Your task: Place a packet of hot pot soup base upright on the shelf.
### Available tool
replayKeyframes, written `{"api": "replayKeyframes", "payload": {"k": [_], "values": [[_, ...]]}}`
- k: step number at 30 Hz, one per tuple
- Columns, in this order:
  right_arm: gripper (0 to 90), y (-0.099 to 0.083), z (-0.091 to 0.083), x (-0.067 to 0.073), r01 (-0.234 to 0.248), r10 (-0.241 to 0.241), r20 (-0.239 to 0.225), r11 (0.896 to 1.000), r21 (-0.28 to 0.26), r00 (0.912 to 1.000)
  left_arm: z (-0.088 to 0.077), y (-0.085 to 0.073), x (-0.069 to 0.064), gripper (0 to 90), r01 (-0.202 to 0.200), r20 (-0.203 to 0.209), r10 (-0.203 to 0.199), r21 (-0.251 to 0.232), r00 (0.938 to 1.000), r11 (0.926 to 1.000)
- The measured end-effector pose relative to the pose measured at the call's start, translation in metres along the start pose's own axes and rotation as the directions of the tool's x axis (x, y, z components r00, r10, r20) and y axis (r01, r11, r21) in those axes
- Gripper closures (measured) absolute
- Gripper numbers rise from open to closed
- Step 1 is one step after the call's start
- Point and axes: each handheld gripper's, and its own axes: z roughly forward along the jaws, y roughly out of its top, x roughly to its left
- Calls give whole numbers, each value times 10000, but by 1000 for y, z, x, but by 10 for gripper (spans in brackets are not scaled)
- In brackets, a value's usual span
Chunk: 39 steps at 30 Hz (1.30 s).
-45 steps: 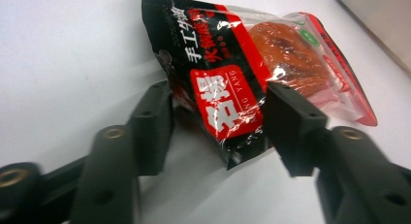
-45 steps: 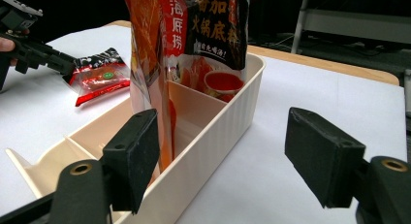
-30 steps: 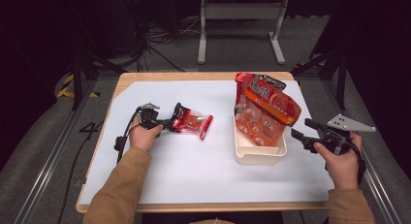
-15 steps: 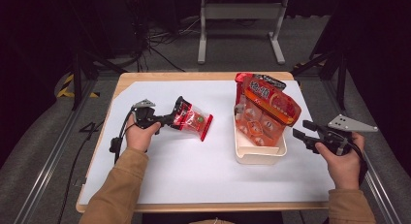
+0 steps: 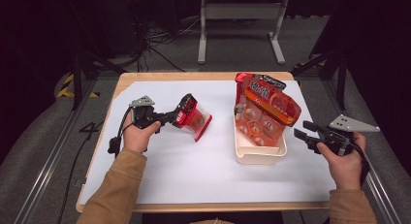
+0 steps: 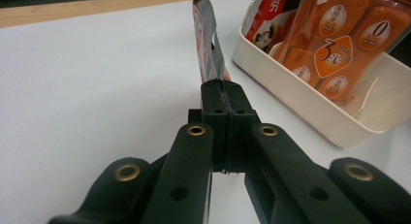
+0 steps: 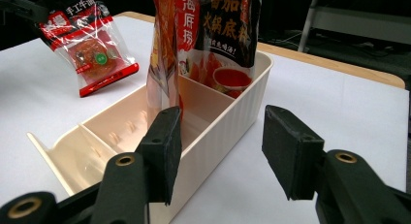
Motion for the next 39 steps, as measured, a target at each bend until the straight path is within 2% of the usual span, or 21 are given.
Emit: {"api": "replayKeyframes", "payload": {"k": [6,9,10,11,14,18,19,21,27,31,35,39], "values": [[489,0,0,0,-1,1,-2,10000,17,10000,-8,5,-7,900,-150,73,151,-108,9999,9998],[490,0,0,0,-36,36,10,10000,29,10000,-11,8,-12,900,-333,41,333,-82,9994,9994],[490,0,0,-1,-45,45,14,10000,25,10000,-13,9,-12,900,-570,25,570,-46,9984,9984],[490,0,0,-1,-54,54,14,10000,21,10000,-14,9,-14,900,-489,7,489,-45,9988,9988],[490,-1,0,-1,-62,62,4,10000,16,10000,-17,11,-17,900,-599,18,599,-110,9982,9981],[490,-1,0,-2,-81,81,15,10000,41,10000,-23,13,-19,900,-578,156,580,-102,9982,9983],[490,-1,0,-2,-92,92,8,9999,51,10000,-24,14,-20,900,-742,150,743,-77,9971,9972],[490,-1,0,-2,-72,72,11,10000,42,10000,-27,15,-22,900,-664,295,666,-103,9973,9977],[489,-2,0,-3,-99,98,44,9999,56,9999,-36,20,-30,899,-1245,554,1228,278,9909,9918],[489,-2,0,-4,-125,125,51,9999,80,9999,-42,22,-36,900,-1369,714,1338,418,9884,9897],[488,-3,1,-4,-172,171,39,9998,119,9998,-48,27,-42,900,-1806,881,1748,621,9806,9816],[488,-3,0,-5,-203,202,55,9998,88,9998,-53,31,-46,900,-1984,1060,1903,715,9760,9775]]}}
